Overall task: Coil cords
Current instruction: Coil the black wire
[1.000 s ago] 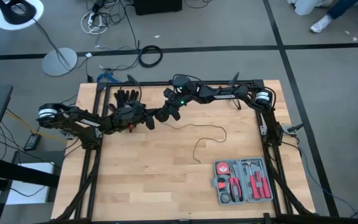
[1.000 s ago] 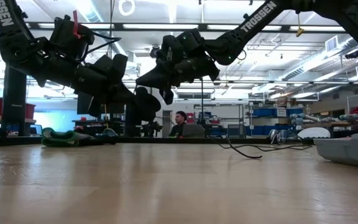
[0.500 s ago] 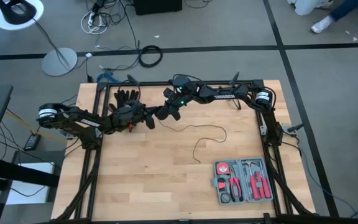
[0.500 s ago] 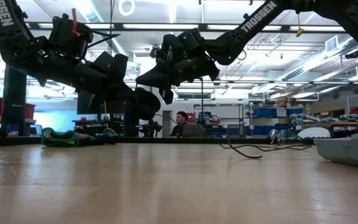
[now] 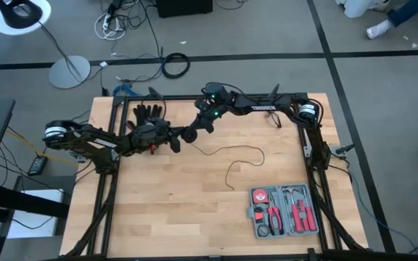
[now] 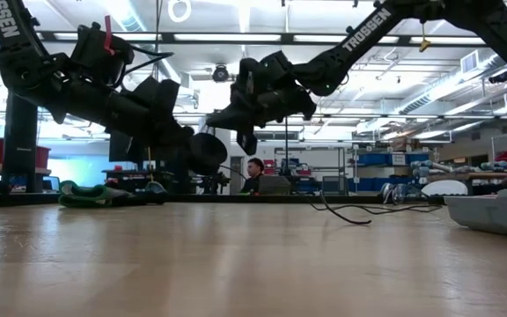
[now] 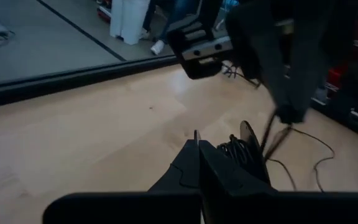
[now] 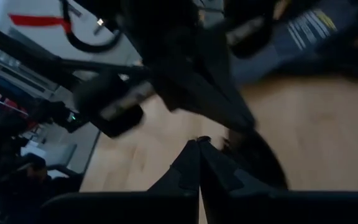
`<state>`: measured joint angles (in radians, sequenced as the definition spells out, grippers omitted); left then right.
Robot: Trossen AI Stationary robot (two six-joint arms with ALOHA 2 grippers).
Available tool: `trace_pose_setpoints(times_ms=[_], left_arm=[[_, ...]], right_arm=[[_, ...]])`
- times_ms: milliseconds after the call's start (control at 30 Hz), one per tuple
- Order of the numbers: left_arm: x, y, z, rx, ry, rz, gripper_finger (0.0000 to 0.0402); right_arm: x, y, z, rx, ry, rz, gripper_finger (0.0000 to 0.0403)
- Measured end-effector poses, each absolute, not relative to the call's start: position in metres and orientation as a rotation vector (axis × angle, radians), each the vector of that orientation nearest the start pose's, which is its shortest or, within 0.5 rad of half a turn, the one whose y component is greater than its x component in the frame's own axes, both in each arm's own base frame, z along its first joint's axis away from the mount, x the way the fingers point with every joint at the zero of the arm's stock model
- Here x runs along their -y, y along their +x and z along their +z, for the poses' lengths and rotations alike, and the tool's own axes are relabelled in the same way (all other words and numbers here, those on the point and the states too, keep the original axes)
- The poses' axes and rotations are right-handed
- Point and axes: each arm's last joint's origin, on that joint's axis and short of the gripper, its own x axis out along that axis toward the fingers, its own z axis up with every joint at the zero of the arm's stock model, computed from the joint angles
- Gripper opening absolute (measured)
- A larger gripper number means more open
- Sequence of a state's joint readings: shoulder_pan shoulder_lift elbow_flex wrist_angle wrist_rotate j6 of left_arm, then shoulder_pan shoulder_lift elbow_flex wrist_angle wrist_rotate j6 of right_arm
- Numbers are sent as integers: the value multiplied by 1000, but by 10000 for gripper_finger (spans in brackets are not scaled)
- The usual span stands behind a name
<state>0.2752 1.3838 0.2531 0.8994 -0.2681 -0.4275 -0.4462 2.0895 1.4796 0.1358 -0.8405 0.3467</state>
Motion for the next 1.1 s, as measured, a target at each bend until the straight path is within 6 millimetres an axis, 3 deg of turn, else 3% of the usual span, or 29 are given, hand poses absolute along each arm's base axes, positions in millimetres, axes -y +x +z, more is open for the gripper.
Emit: trace_pose_setpoints(times_ms=[300, 633, 967, 1100], left_arm=[[-66, 213, 144, -124, -476, 519, 0], [-66, 213, 144, -117, -499, 512, 0], [-66, 213, 144, -115, -502, 511, 0], [-66, 213, 144, -114, -502, 515, 0]], right_arm=[[191, 412, 186, -586, 623, 269, 0], [183, 409, 176, -694, 448, 199, 5], [174, 404, 168, -855, 339, 54, 49], [177, 388, 183, -940, 308, -21, 48]])
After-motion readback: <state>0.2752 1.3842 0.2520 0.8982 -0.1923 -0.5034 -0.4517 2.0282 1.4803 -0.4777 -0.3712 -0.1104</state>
